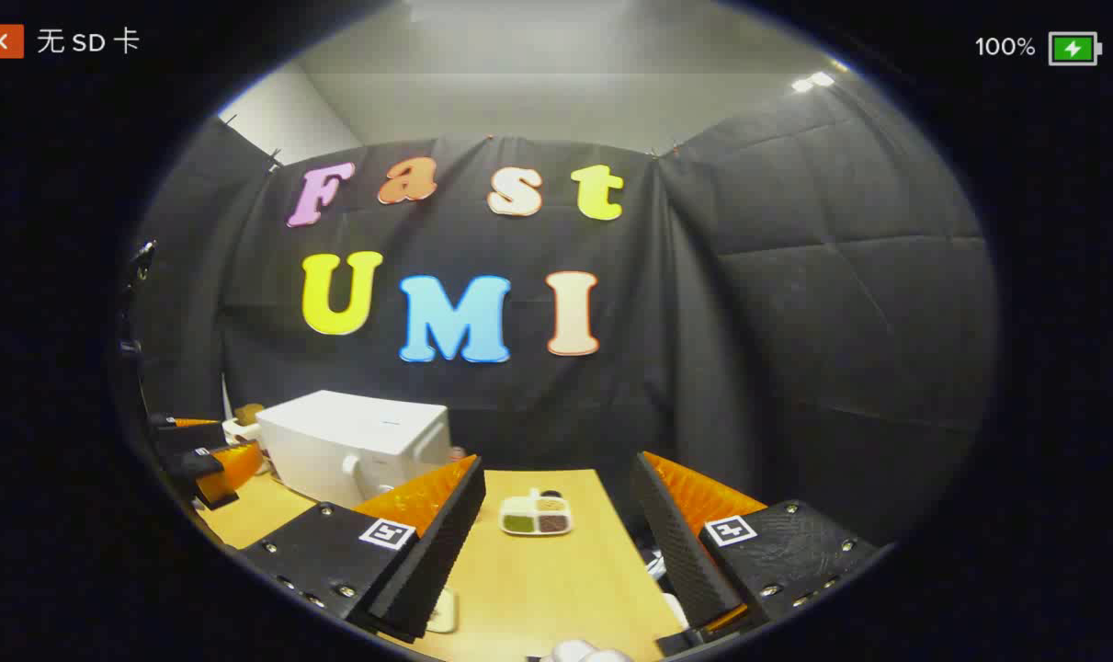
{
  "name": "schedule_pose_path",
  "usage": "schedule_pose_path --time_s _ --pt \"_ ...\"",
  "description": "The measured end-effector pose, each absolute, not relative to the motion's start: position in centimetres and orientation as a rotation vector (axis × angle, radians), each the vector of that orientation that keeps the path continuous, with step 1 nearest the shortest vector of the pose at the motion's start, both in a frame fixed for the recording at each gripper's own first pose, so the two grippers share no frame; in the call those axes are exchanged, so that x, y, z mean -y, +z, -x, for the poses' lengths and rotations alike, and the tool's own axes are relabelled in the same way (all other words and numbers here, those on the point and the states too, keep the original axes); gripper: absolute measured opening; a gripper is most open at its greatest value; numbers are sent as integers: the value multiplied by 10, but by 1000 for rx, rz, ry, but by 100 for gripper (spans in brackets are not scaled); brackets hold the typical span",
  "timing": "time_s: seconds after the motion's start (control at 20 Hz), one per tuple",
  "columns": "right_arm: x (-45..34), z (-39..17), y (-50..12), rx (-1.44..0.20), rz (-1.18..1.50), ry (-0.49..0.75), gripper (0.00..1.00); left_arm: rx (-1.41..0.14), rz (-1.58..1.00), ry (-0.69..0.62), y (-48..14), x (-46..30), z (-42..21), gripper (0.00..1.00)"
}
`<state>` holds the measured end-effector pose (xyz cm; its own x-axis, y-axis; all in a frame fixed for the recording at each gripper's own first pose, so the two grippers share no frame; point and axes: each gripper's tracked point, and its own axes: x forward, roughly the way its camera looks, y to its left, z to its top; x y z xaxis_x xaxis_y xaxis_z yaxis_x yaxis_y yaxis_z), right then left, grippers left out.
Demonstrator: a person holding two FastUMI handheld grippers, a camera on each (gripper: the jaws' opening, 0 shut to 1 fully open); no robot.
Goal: Open the microwave oven with the left hand, put the food in, and close the microwave oven.
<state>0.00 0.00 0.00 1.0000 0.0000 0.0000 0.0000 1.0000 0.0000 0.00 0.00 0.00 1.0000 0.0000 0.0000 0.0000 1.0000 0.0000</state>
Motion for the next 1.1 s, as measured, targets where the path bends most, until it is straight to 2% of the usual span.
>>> schedule_pose_path --time_s 0.05,0.25,0.35,0.8,1.1 --pt "-21 -4 8 16 16 4 99 13 -8 16 4 -26 2 99" --pt "-102 -6 21 46 55 77 96 22 3 59 5 -103 1 96" --pt "-122 -9 20 40 79 102 99 40 1 83 13 -124 1 96" --pt "-133 -11 17 18 15 80 99 110 14 55 40 -133 9 97" --pt "-130 -10 14 13 10 70 99 108 9 56 30 -134 0 98"
